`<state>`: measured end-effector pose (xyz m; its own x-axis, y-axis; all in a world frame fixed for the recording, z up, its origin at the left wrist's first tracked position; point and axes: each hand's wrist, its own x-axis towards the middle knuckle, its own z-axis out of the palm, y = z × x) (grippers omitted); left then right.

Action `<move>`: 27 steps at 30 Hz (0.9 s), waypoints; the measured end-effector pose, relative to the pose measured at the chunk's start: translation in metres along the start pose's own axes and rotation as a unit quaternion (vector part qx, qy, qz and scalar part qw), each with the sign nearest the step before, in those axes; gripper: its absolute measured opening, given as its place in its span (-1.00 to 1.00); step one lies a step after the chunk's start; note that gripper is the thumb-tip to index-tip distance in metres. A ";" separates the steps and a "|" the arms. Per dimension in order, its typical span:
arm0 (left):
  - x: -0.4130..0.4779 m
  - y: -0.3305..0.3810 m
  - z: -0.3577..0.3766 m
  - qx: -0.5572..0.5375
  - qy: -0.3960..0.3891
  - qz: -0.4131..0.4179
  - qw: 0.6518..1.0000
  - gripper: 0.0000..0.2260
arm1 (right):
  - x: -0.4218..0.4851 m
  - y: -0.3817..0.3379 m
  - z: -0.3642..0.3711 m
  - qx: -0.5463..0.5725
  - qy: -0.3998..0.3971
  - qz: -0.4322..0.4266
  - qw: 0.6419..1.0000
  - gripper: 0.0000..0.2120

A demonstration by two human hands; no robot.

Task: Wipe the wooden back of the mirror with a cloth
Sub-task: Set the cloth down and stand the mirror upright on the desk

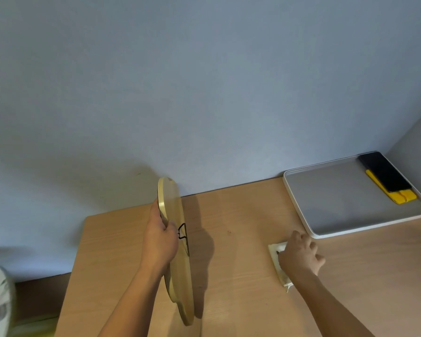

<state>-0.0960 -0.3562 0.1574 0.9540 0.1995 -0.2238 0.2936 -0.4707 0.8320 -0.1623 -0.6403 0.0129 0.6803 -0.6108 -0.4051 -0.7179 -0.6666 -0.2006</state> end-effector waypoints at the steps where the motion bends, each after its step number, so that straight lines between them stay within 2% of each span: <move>1: 0.000 -0.001 0.000 -0.002 -0.002 0.001 1.000 -0.50 | -0.006 -0.011 0.001 0.006 0.047 -0.059 0.997 -0.54; 3: -0.001 -0.002 0.001 -0.003 -0.003 0.003 1.000 -0.48 | -0.023 -0.045 0.005 0.061 0.085 -0.242 0.965 -0.48; 4: -0.001 -0.002 0.000 -0.002 -0.001 0.002 1.000 -0.48 | -0.035 -0.068 0.008 0.089 0.059 -0.337 0.936 -0.44; 5: 0.000 -0.002 0.001 -0.002 0.002 0.002 1.000 -0.49 | -0.048 -0.094 0.010 0.124 -0.003 -0.397 0.909 -0.38; 6: 0.001 -0.003 0.001 -0.003 0.005 0.002 1.000 -0.50 | -0.060 -0.119 0.013 0.156 -0.088 -0.419 0.890 -0.32; 8: 0.002 -0.003 0.001 -0.002 0.009 0.007 1.000 -0.52 | -0.075 -0.158 0.020 0.205 -0.209 -0.423 0.858 -0.26; 9: 0.002 -0.002 0.001 -0.002 0.010 0.008 1.000 -0.52 | -0.077 -0.170 0.021 0.218 -0.225 -0.426 0.849 -0.32; 13: 0.002 -0.006 -0.002 0.002 0.016 0.006 1.000 -0.56 | -0.075 -0.175 0.018 0.238 -0.185 -0.438 0.847 -0.61; 16: 0.002 -0.003 0.003 0.016 0.007 0.016 1.000 -0.54 | -0.069 -0.168 0.004 0.190 -0.142 -0.477 0.846 -0.61; 20: -0.006 0.010 0.029 0.046 -0.008 0.044 0.998 -0.37 | -0.059 -0.155 -0.022 0.106 -0.101 -0.516 0.844 -0.62; 23: -0.014 0.021 0.055 0.078 -0.001 0.056 0.995 -0.32 | -0.051 -0.145 -0.028 0.106 -0.096 -0.512 0.847 -0.76; 27: -0.021 0.032 0.091 0.105 -0.008 0.065 0.992 -0.36 | -0.029 -0.126 -0.015 0.051 -0.080 -0.469 0.878 -0.93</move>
<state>-0.1013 -0.4537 0.1430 0.9851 0.1121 -0.1306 0.1721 -0.6599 0.7313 -0.0898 -0.5451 0.0634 0.9561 0.2591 -0.1365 0.1321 -0.7974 -0.5888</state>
